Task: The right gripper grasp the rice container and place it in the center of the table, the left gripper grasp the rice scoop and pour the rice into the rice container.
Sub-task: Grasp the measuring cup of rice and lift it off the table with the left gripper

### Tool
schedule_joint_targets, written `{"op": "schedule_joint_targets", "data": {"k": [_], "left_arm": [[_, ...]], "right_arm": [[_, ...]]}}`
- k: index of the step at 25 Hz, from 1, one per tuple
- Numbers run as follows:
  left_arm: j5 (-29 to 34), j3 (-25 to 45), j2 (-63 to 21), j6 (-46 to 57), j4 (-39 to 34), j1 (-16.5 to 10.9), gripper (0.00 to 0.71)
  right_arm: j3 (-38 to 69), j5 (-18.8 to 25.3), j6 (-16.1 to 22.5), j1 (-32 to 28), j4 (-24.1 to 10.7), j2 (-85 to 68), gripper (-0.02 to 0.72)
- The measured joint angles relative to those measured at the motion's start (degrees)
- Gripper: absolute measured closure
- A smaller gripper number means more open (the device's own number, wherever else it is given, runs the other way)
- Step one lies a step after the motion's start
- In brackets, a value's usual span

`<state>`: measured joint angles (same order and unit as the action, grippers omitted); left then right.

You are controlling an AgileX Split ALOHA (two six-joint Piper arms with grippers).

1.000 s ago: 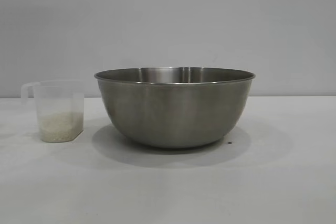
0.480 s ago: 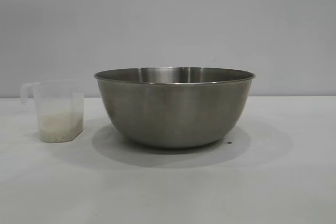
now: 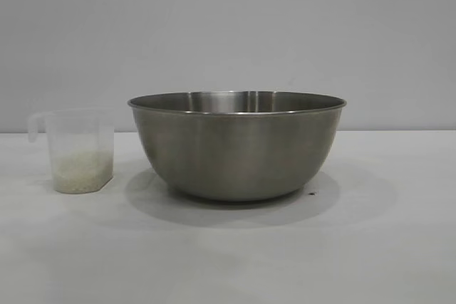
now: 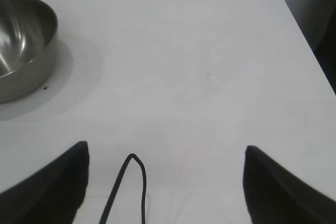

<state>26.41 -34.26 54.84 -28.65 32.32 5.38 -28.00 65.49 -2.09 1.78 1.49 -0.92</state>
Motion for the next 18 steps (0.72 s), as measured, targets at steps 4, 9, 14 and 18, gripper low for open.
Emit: {"op": "schedule_joint_targets", "data": {"k": [4, 9, 14, 18], "left_arm": [[-10.6, 7.7, -0.2, -11.1, 13.4, 0.0, 0.281], [-18.8, 13.0, -0.2, -21.0, 24.5, 0.0, 0.281], [-24.6, 16.0, -0.2, -24.6, 29.0, 0.0, 0.281], [-25.8, 16.3, -0.2, -25.0, 29.2, 0.0, 0.281]], "right_arm": [[0.0, 0.0, 0.0, 0.0, 0.0, 0.0, 0.166], [0.0, 0.0, 0.0, 0.0, 0.0, 0.0, 0.166], [0.0, 0.0, 0.0, 0.0, 0.0, 0.0, 0.166], [0.0, 0.0, 0.0, 0.0, 0.0, 0.0, 0.166]]}}
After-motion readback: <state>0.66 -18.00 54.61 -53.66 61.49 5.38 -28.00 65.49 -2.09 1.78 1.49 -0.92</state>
